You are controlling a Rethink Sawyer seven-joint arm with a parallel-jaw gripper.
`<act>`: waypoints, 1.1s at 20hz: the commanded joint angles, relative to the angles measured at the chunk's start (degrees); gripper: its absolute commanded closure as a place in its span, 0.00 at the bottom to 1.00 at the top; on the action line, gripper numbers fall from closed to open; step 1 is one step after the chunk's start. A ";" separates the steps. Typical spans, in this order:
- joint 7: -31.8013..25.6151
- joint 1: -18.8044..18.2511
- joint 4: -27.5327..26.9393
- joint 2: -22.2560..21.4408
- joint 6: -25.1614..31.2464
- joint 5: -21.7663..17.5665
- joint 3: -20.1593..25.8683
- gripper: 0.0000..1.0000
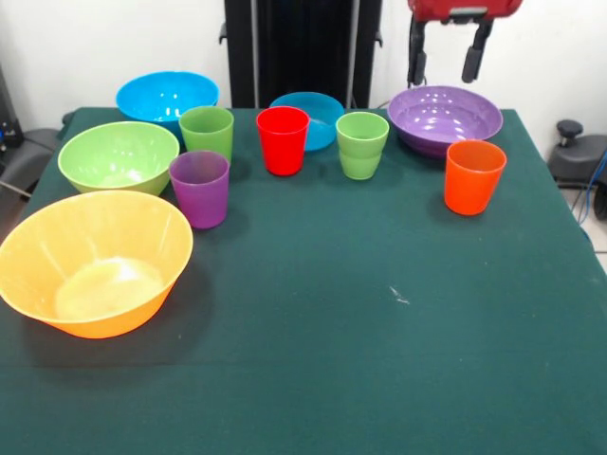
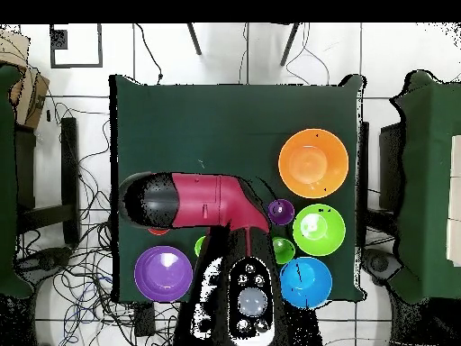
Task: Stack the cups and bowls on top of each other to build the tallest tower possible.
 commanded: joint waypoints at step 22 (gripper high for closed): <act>2.43 -3.79 9.12 -4.58 -6.45 -0.01 5.95 0.00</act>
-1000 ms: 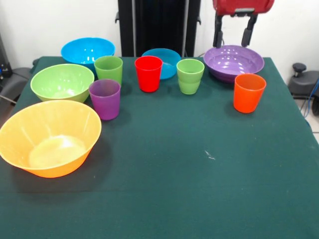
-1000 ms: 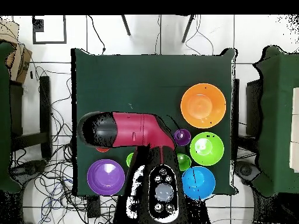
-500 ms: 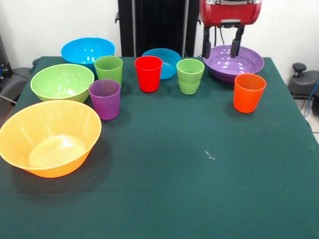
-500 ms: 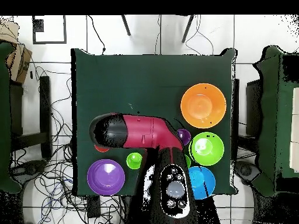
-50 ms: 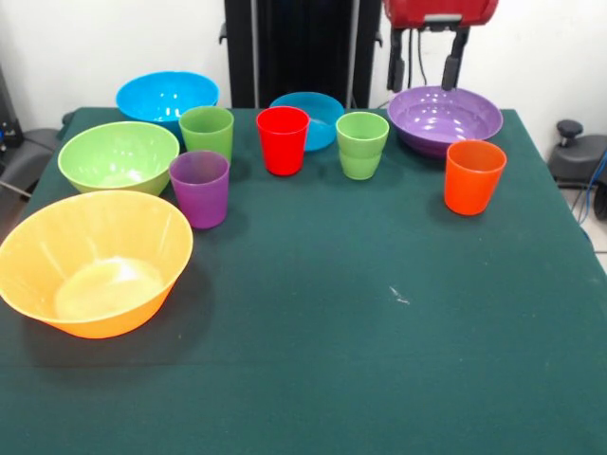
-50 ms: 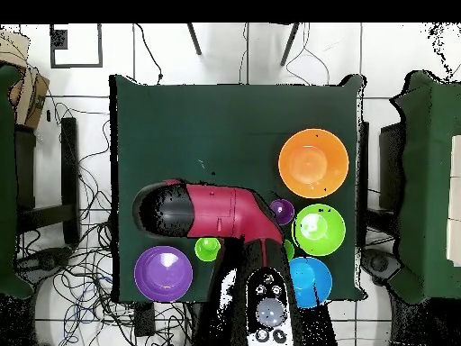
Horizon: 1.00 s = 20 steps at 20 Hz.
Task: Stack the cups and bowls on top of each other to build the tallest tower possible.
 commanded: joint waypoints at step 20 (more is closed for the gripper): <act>2.13 -2.24 4.17 -1.83 -0.65 0.10 5.99 1.00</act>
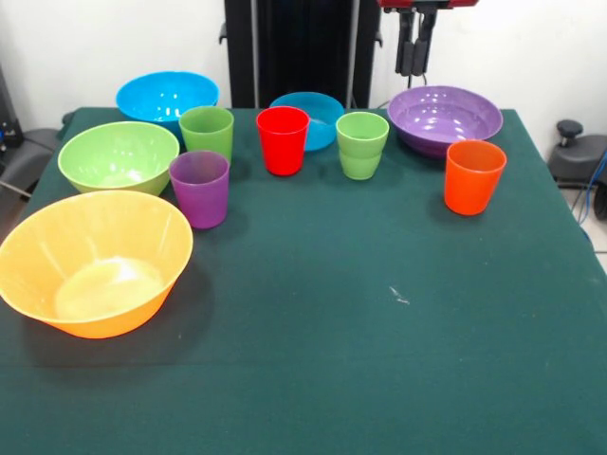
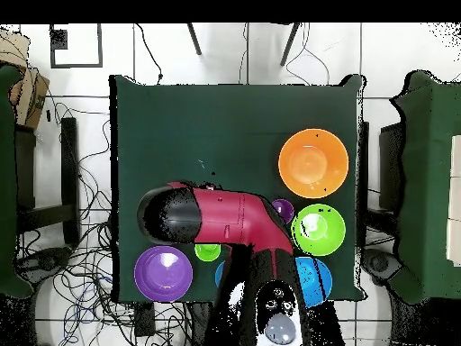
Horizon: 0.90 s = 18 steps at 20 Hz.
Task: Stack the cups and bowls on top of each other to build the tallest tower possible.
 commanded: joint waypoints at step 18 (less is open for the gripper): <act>1.63 -0.87 2.87 0.28 -1.27 -0.58 5.99 0.00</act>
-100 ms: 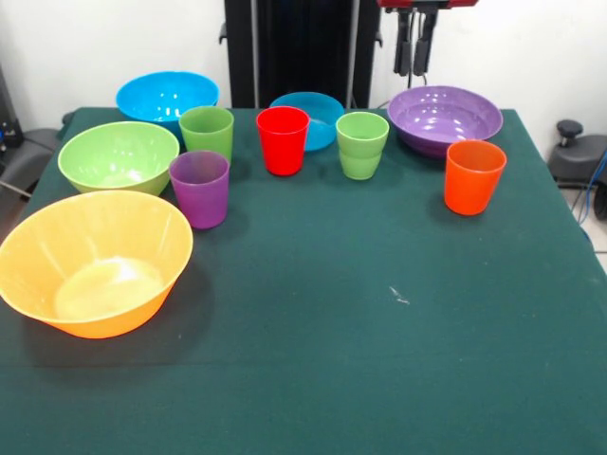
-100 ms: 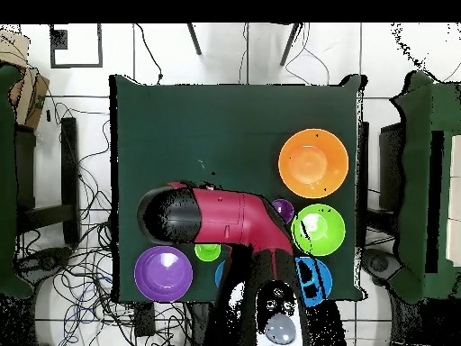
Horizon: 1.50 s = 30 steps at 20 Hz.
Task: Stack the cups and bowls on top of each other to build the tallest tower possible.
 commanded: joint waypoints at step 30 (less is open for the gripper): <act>6.04 -2.85 1.69 13.21 -12.72 -0.19 6.52 0.00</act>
